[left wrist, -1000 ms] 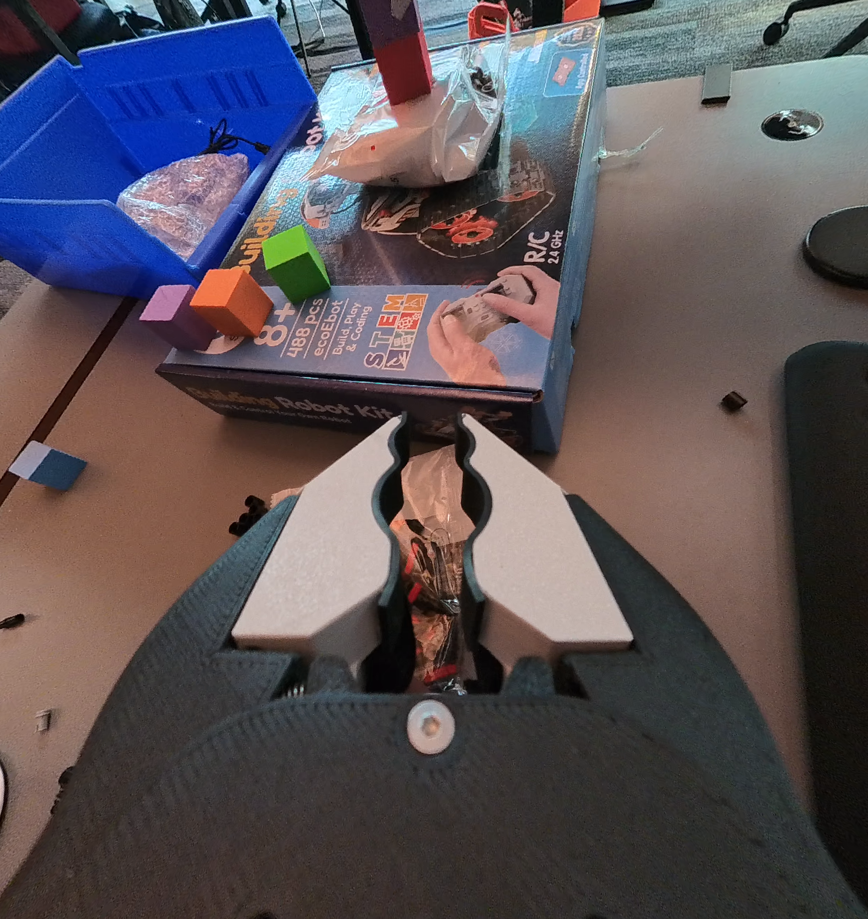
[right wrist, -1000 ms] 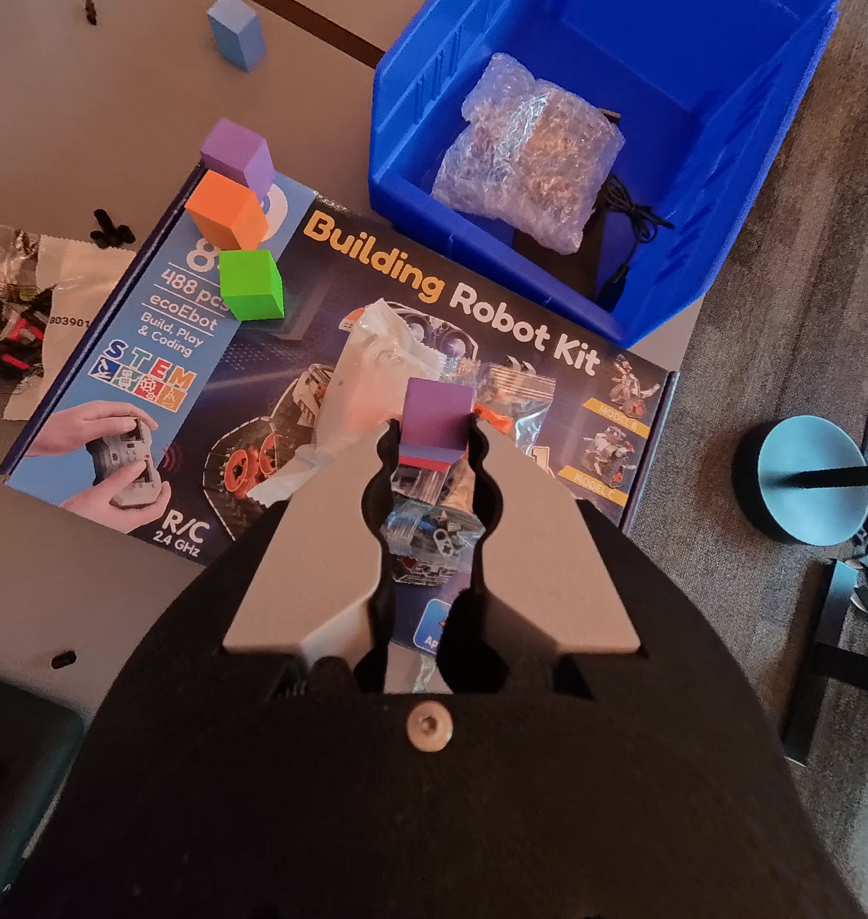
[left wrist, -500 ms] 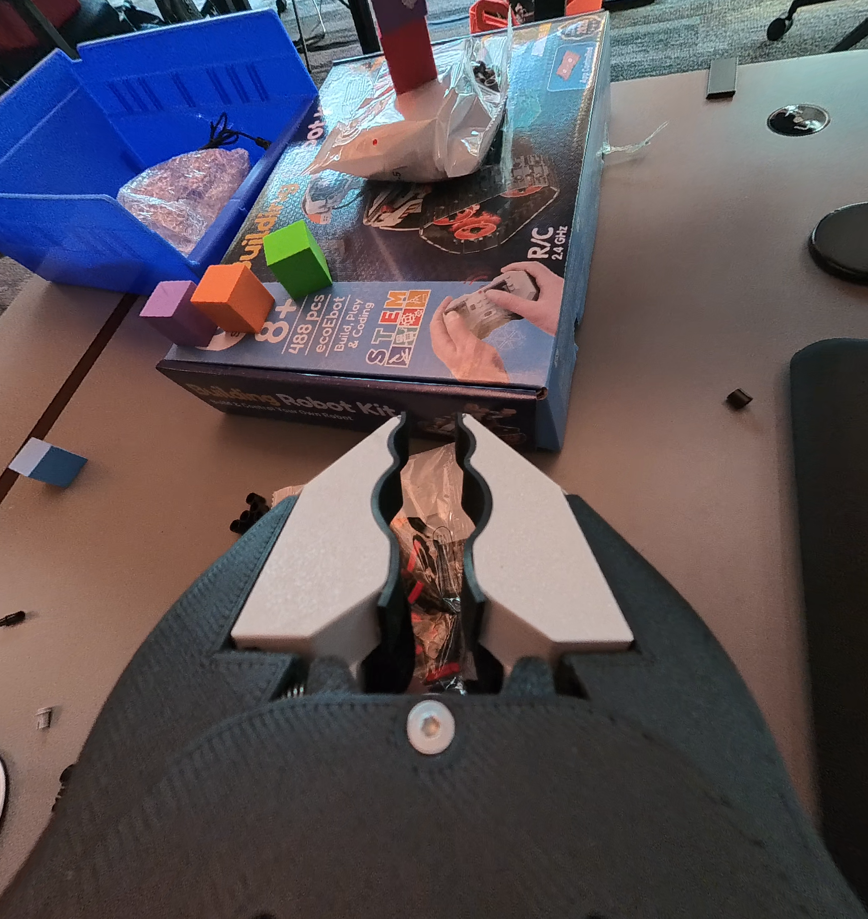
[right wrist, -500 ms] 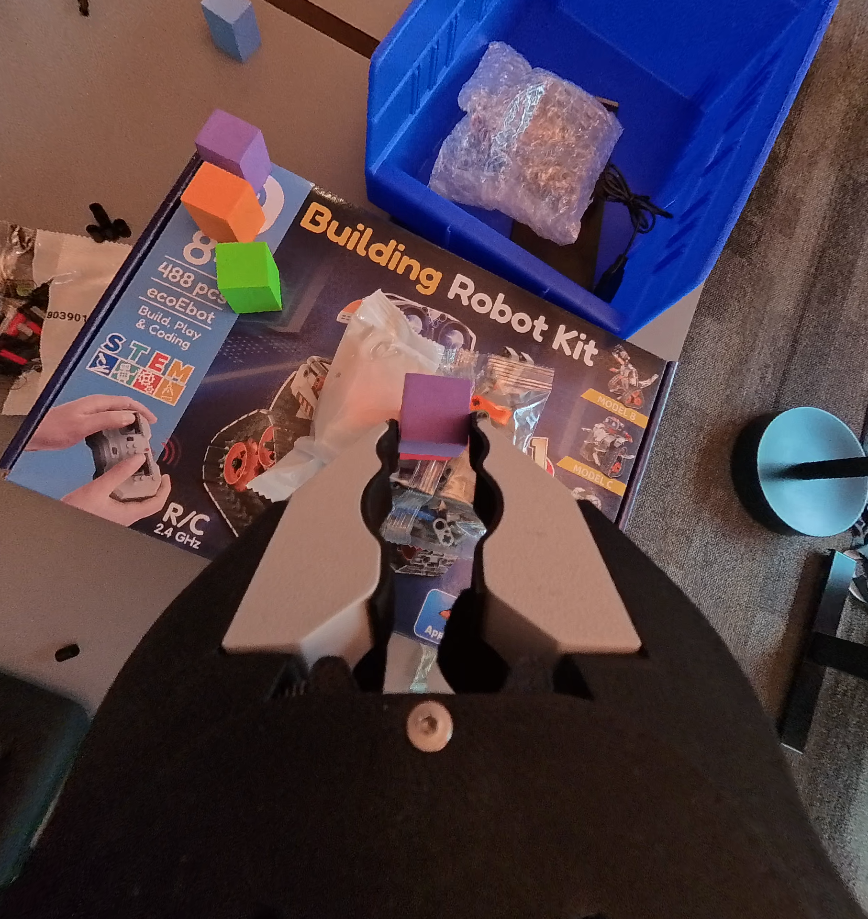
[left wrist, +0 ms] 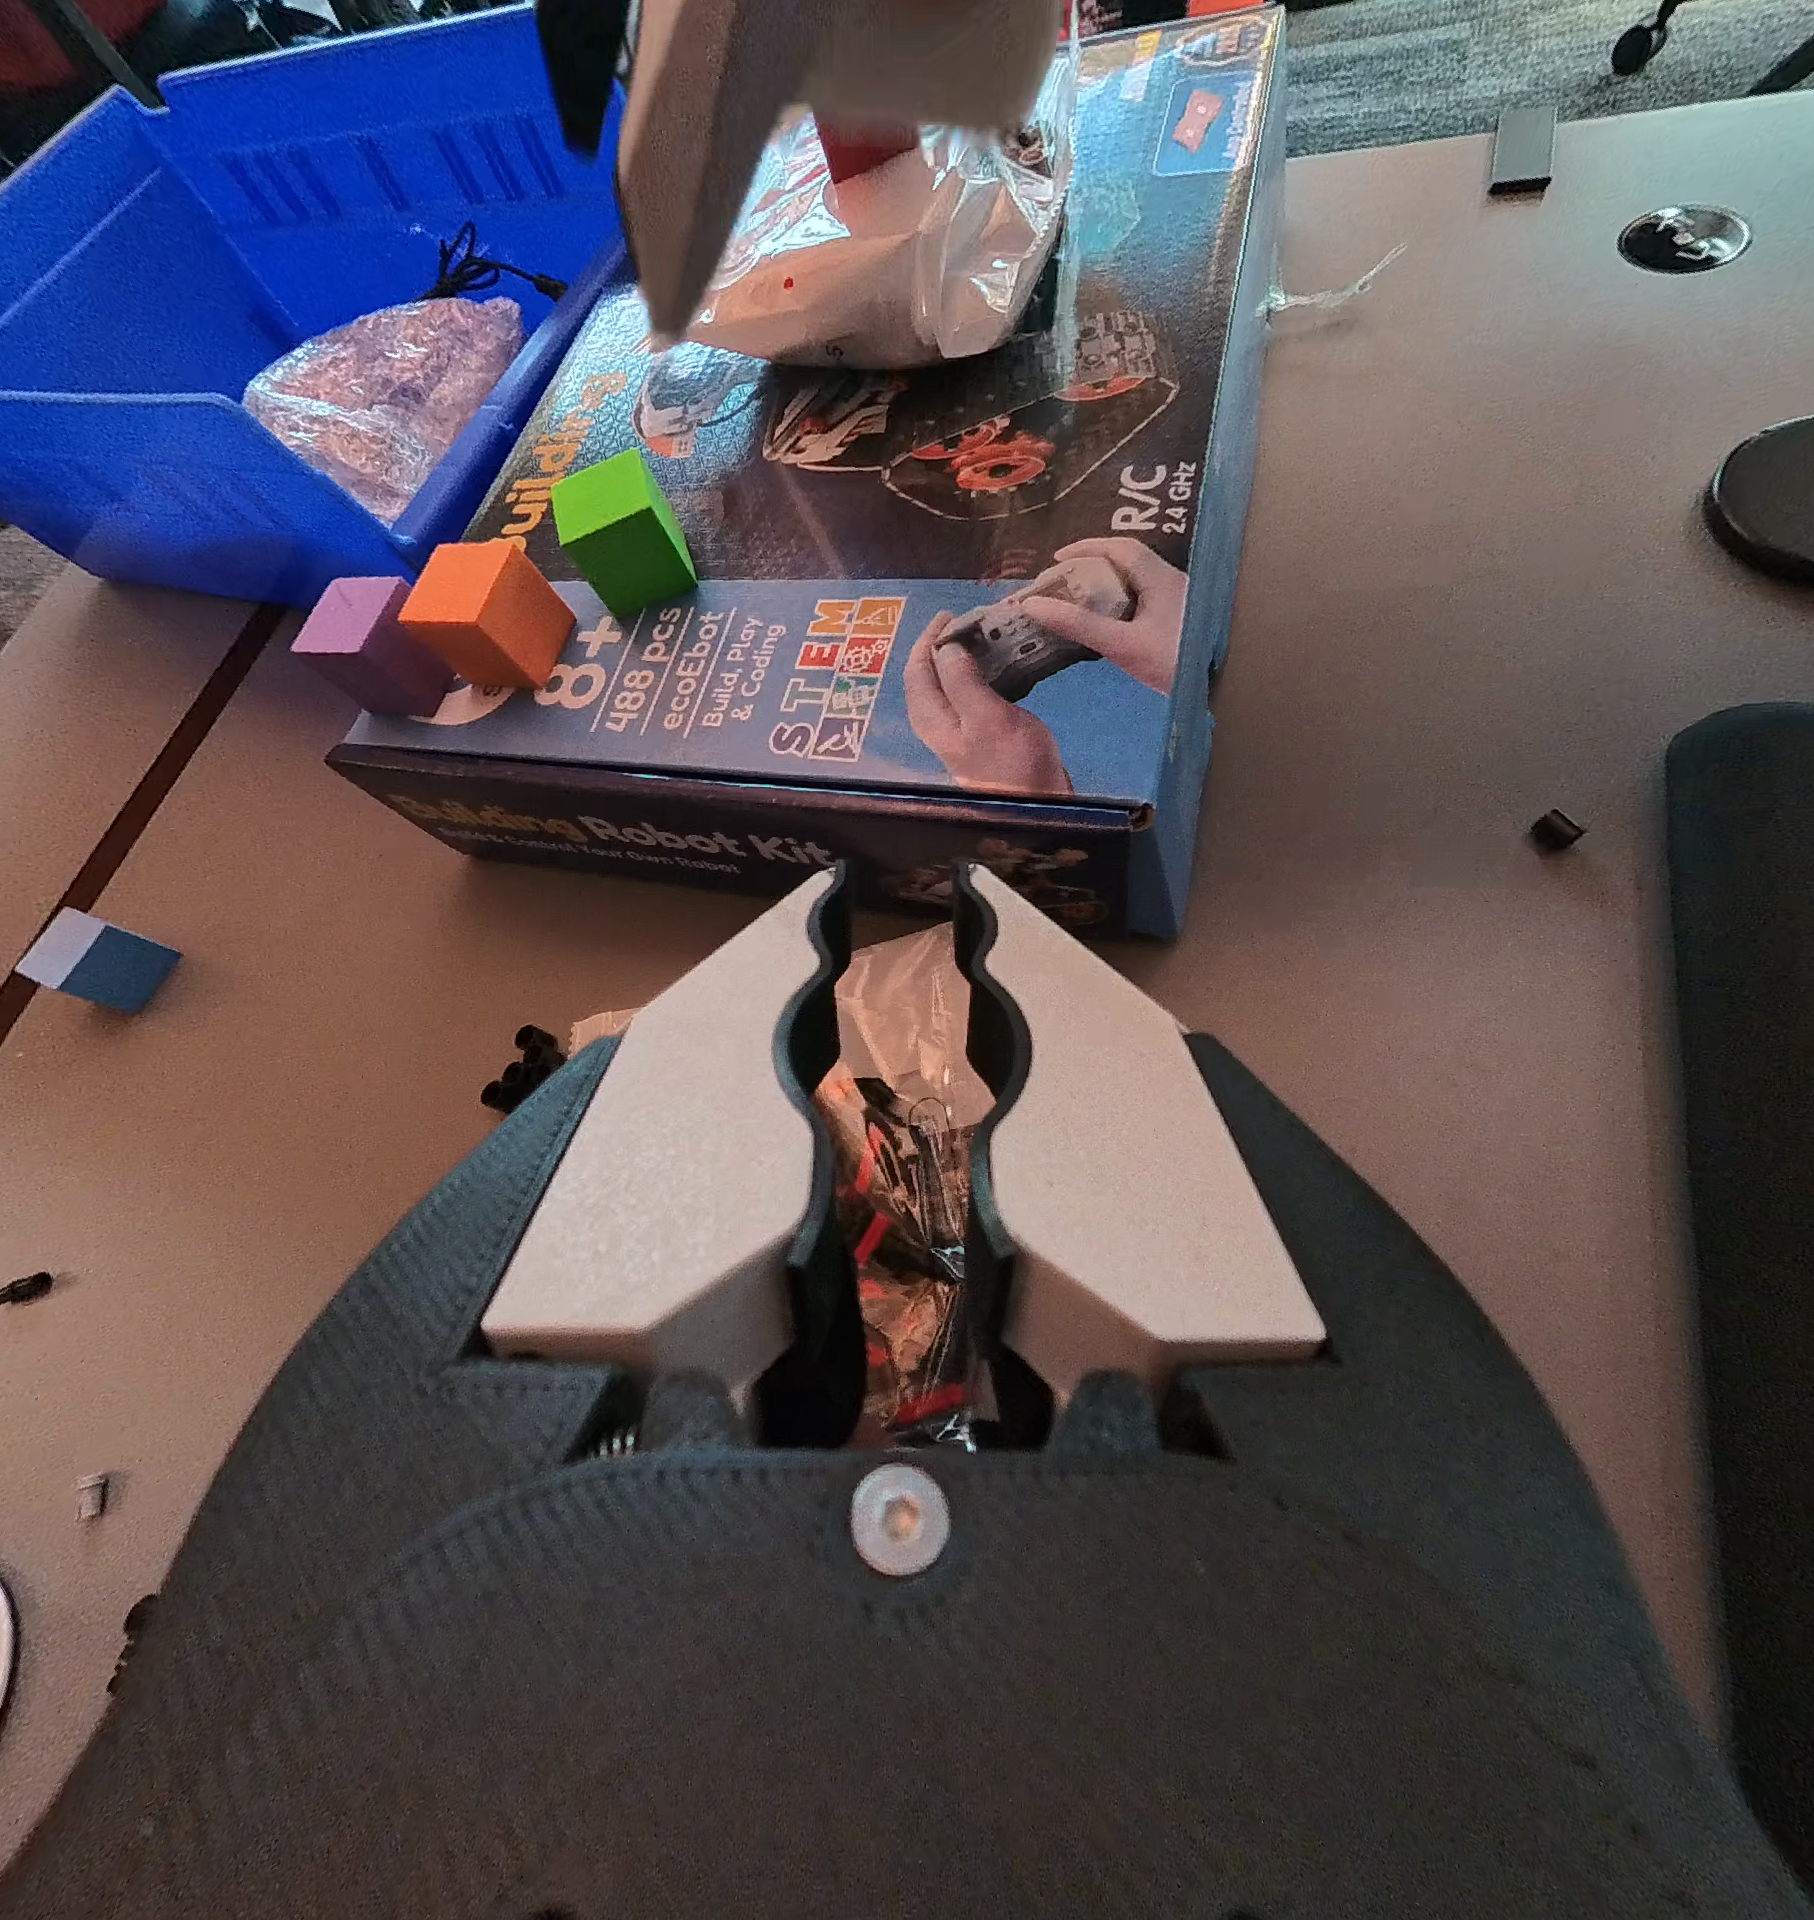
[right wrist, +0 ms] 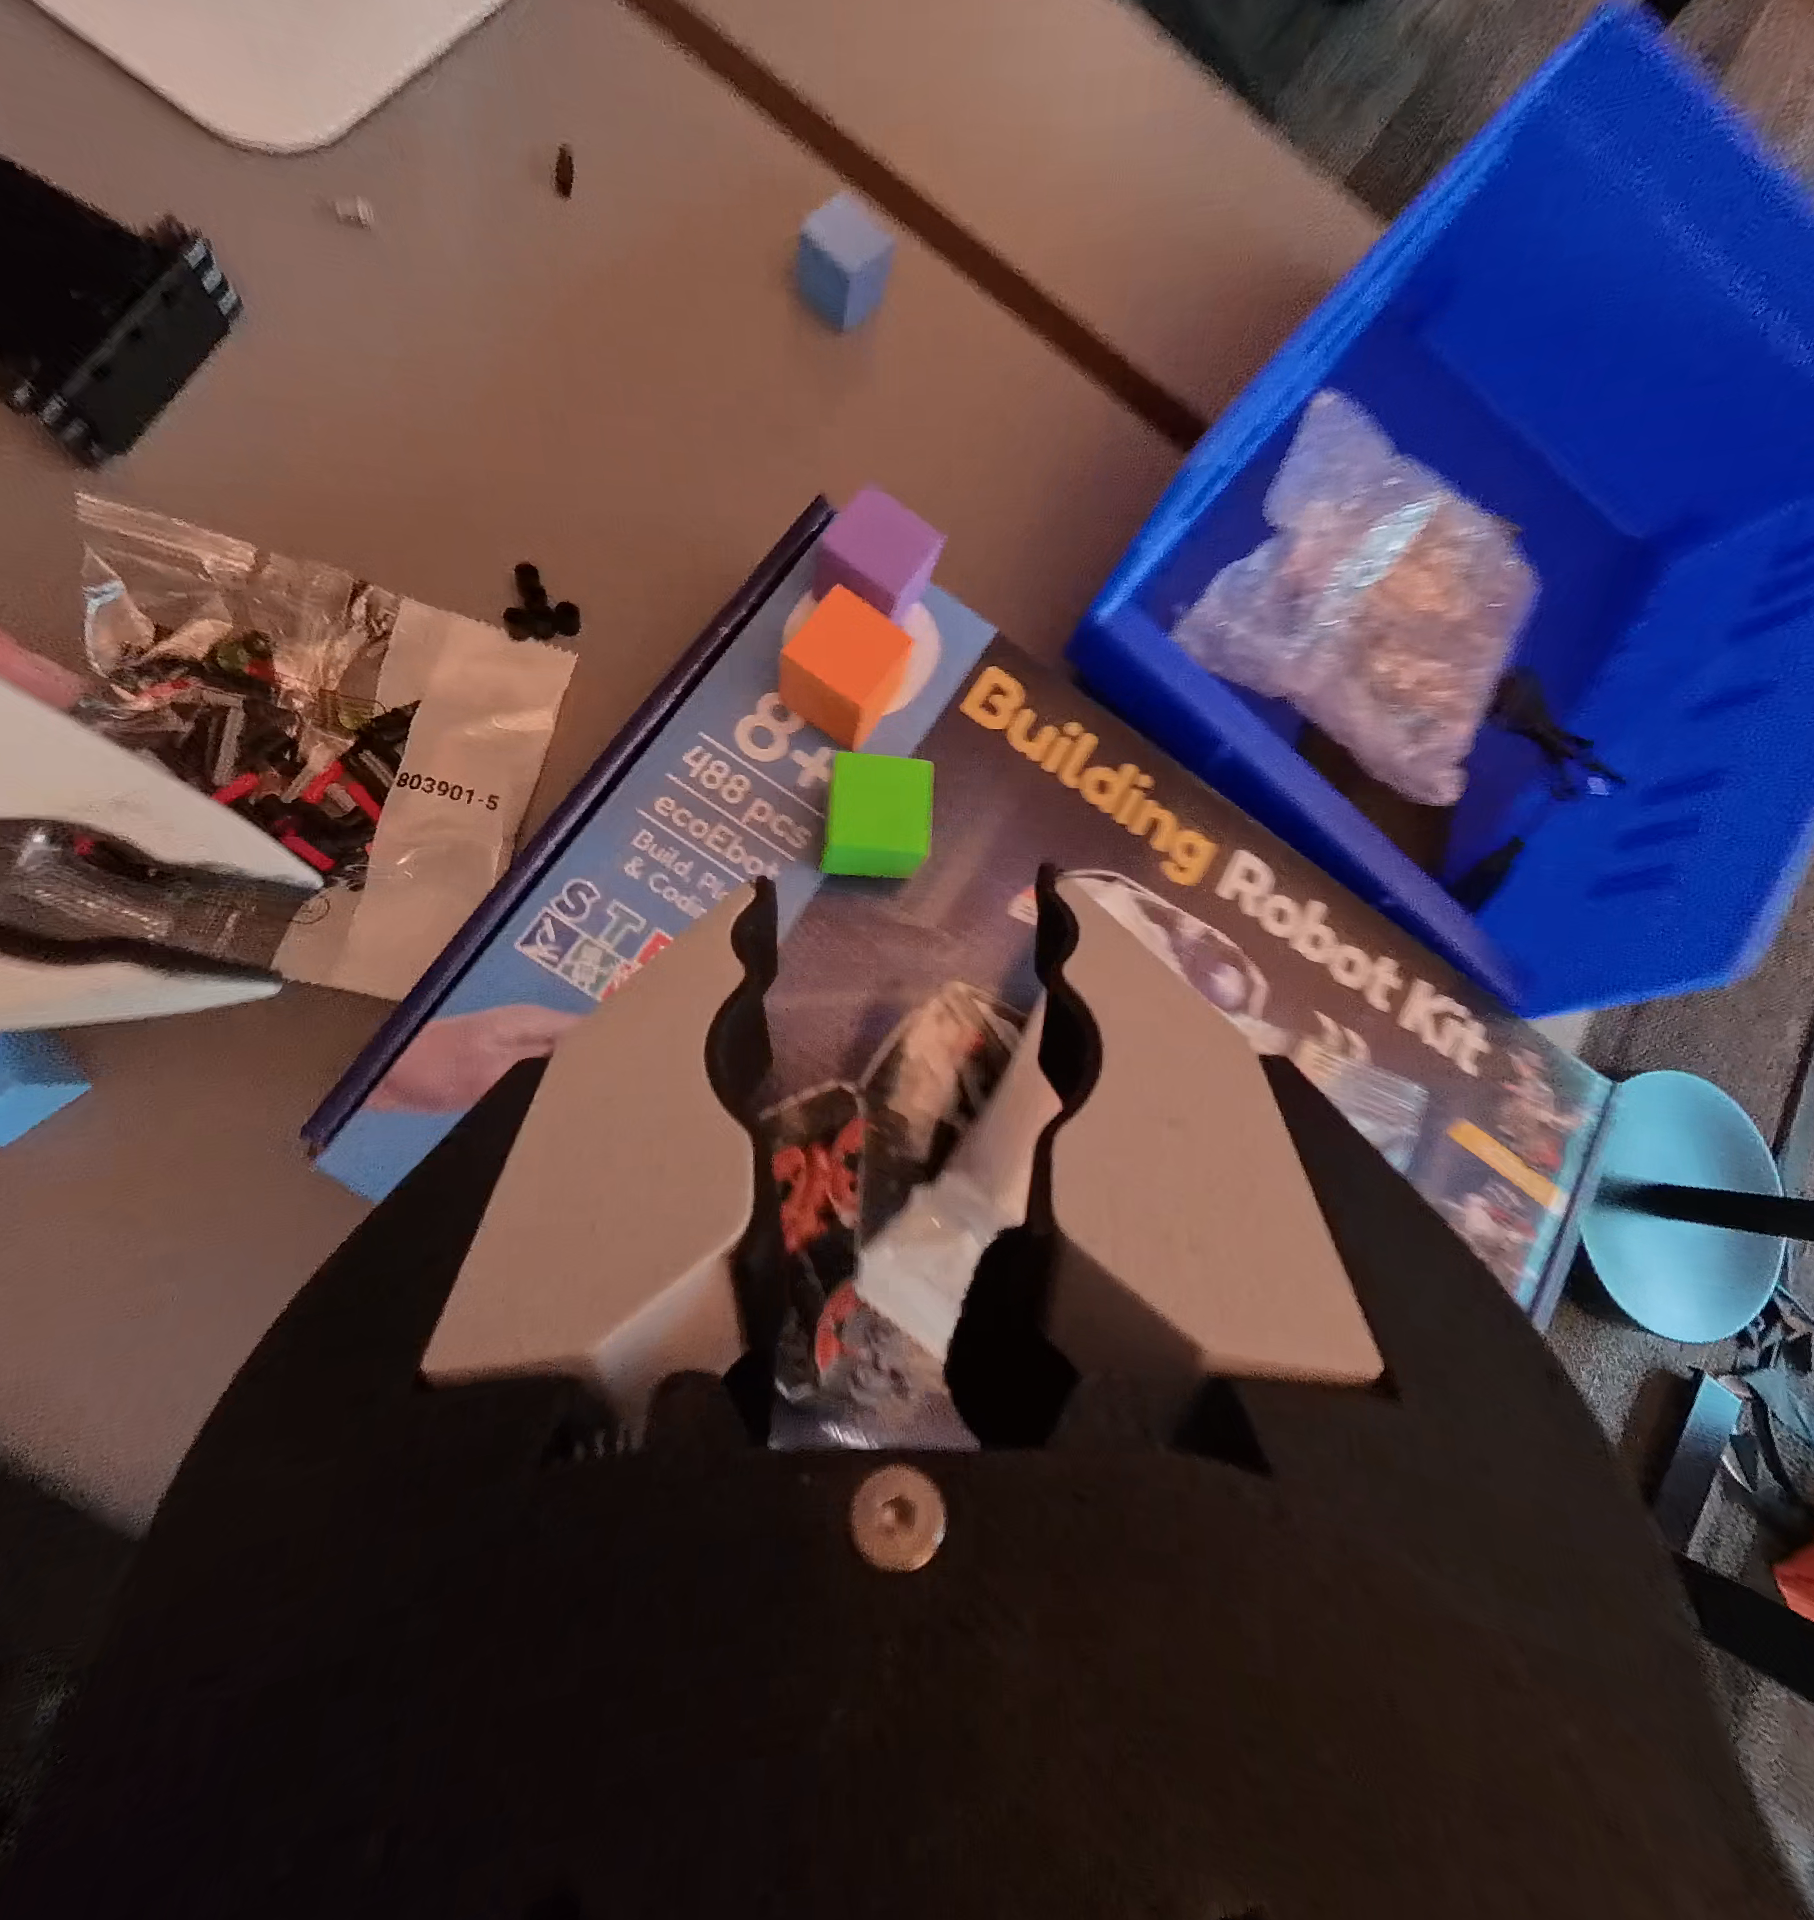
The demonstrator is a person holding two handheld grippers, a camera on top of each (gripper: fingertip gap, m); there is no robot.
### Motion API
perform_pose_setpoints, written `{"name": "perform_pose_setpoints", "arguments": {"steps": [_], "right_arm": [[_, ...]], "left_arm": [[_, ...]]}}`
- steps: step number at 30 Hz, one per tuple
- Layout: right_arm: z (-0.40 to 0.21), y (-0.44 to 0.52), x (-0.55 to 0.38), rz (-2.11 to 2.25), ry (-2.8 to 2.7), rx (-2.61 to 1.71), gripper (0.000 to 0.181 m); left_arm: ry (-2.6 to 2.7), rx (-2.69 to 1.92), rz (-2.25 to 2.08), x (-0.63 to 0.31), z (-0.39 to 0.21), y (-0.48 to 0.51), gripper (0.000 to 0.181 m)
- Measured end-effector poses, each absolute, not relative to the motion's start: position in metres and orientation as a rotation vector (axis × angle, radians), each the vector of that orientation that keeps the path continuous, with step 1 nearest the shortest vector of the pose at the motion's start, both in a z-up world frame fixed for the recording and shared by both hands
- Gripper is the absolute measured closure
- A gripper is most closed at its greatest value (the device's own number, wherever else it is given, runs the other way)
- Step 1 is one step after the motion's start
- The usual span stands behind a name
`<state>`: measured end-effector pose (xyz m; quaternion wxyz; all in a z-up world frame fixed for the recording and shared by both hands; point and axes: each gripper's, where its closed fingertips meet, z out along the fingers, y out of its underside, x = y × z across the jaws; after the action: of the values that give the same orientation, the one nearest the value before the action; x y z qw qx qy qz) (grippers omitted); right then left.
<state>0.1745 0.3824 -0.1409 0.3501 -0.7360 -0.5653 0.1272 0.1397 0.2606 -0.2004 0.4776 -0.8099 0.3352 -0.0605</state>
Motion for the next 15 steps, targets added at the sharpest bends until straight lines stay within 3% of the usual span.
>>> {"name": "perform_pose_setpoints", "arguments": {"steps": [5, 8, 9, 15], "right_arm": [[-0.185, 0.391, 0.145, 0.281, -1.482, -1.982, 0.132], [-0.198, 0.398, 0.142, 0.245, -1.496, -2.008, 0.156], [-0.198, 0.397, 0.140, 0.259, -1.503, -1.999, 0.156], [-0.133, 0.403, 0.167, 0.280, -1.396, -1.917, 0.156]], "left_arm": [[0.817, -1.971, -0.129, 0.136, -0.198, 0.260, 0.164], [0.811, -1.970, -0.137, 0.136, -0.197, 0.261, 0.164], [0.812, -1.970, -0.137, 0.136, -0.197, 0.261, 0.164], [0.809, -1.966, -0.136, 0.135, -0.195, 0.261, 0.164]]}}
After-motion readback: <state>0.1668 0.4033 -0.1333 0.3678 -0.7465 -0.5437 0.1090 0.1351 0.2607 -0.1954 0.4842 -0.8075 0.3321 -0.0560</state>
